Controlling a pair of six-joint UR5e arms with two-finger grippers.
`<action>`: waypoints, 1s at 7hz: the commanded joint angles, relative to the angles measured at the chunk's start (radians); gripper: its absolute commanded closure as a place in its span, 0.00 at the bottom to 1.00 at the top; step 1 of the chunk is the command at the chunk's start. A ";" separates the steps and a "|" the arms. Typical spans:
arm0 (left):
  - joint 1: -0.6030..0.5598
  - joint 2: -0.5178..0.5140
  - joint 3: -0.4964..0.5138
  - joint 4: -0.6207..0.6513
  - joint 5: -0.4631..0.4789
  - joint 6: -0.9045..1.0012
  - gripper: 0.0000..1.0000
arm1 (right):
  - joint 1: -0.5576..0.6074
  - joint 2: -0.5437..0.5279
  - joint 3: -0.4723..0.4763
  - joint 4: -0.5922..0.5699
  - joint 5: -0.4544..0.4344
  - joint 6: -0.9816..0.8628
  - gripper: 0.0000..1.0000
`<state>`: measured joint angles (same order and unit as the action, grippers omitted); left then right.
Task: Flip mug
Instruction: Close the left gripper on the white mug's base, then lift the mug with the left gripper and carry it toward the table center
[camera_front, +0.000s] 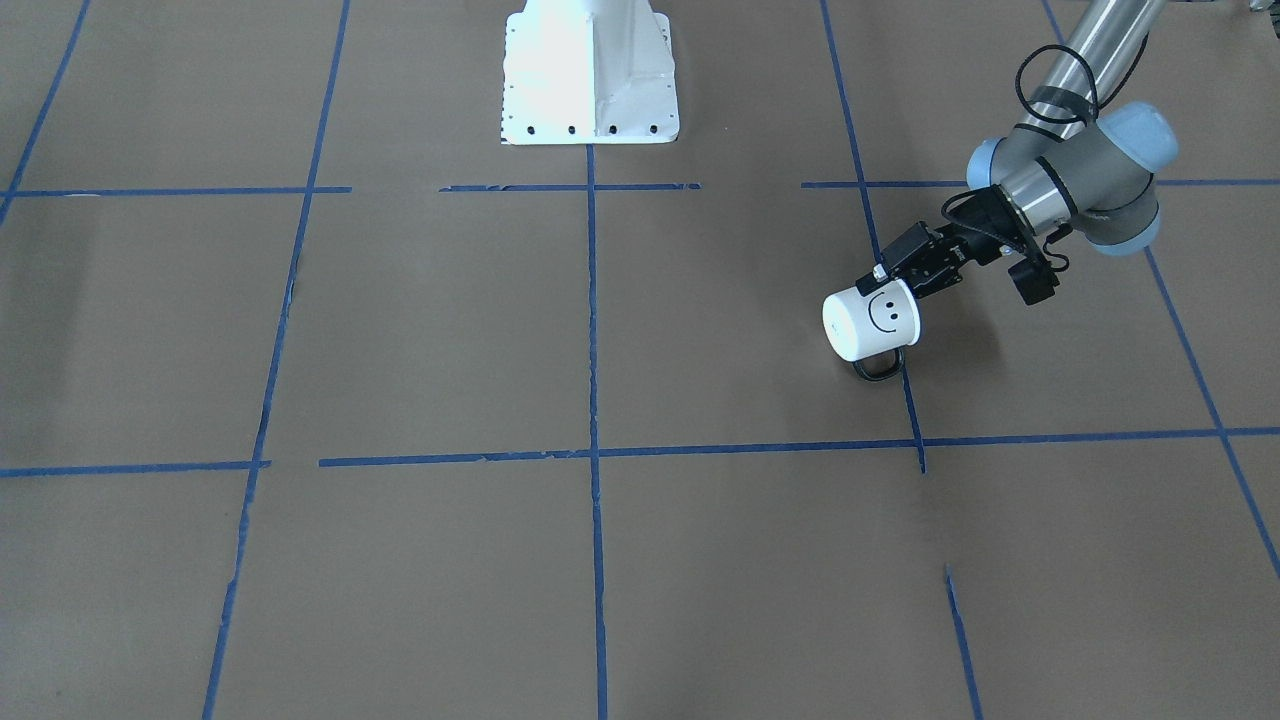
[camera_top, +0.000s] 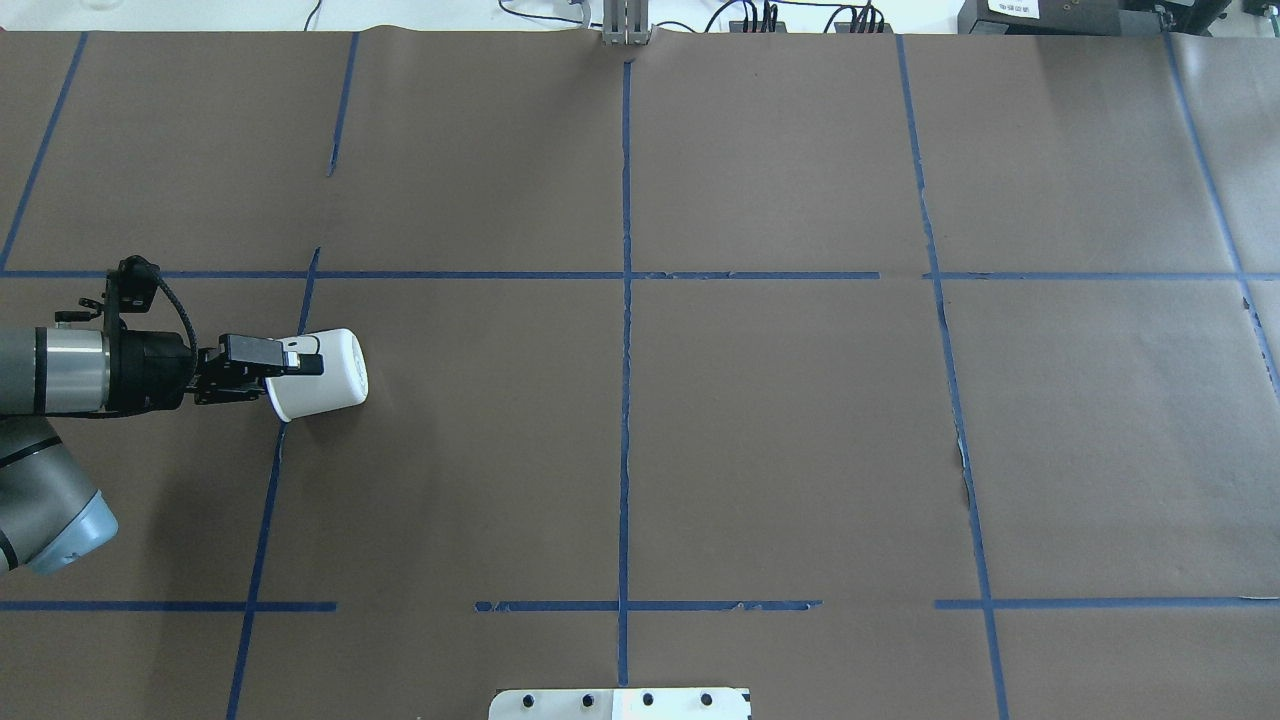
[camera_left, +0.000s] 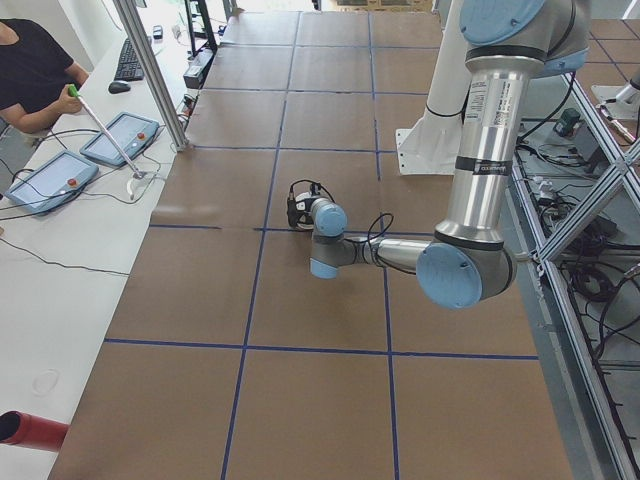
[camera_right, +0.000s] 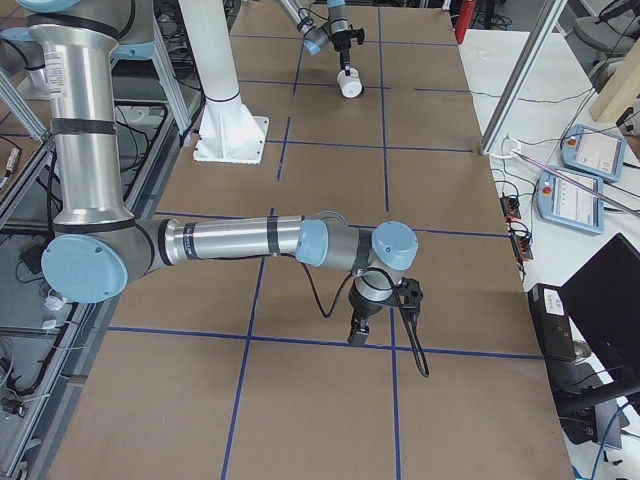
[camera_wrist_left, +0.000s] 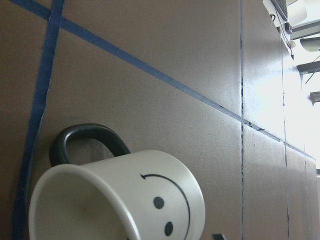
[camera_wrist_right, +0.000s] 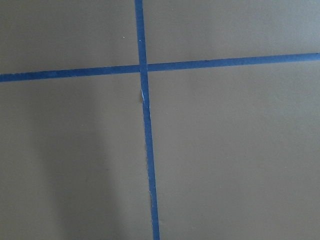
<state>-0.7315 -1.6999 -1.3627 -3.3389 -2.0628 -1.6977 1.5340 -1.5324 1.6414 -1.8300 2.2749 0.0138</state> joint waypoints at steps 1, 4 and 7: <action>0.000 -0.007 -0.007 0.010 0.000 -0.003 0.52 | 0.000 0.000 0.000 0.000 0.000 0.000 0.00; 0.000 -0.035 -0.044 0.084 -0.030 -0.005 0.78 | 0.000 0.000 0.000 0.000 0.000 0.000 0.00; -0.009 -0.059 -0.044 0.110 -0.052 -0.005 1.00 | 0.000 0.000 0.000 0.000 0.000 0.000 0.00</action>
<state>-0.7349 -1.7435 -1.4056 -3.2484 -2.0997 -1.7020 1.5340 -1.5325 1.6414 -1.8301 2.2749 0.0138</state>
